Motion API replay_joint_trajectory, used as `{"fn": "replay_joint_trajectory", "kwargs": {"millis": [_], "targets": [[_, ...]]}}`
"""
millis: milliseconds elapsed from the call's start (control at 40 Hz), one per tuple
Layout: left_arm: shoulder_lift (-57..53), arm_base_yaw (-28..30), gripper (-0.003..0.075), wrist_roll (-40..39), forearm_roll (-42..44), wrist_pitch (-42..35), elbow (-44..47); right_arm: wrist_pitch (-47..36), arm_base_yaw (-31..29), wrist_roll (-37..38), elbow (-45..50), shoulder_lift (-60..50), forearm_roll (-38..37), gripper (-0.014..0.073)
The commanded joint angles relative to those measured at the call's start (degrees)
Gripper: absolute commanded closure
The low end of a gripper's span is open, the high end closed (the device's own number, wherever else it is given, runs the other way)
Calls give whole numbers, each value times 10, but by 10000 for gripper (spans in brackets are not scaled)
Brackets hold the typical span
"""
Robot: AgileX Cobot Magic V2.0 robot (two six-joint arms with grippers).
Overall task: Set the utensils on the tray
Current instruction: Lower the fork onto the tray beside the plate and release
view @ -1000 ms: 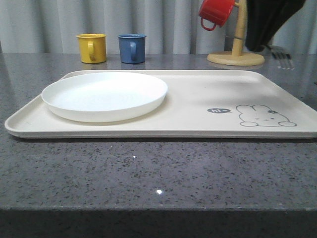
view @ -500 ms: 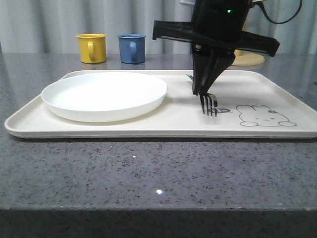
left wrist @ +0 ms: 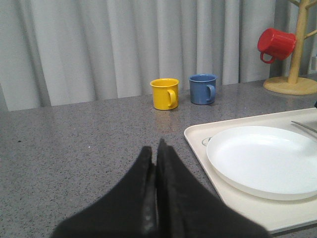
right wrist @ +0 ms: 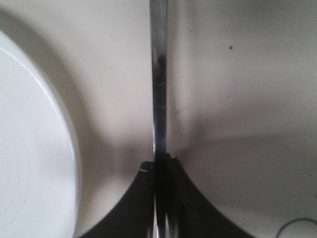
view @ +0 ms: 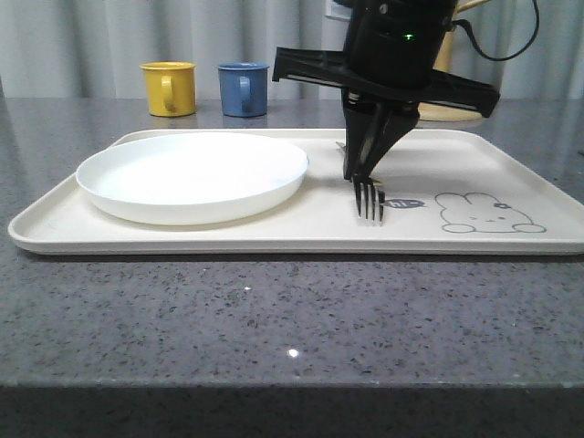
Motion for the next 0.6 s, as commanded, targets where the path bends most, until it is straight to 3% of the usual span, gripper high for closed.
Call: {"fn": "replay_joint_trajectory", "kwargs": {"millis": [0, 250, 575], "targets": [[7, 0, 739, -5, -7, -41, -15, -20, 0, -2, -18, -26, -1, 512], [7, 0, 739, -5, -7, -41, -15, -7, 0, -2, -18, -26, 2, 398], [7, 0, 739, -5, -7, -41, -15, 31, -5, -2, -49, -31, 0, 386]]}}
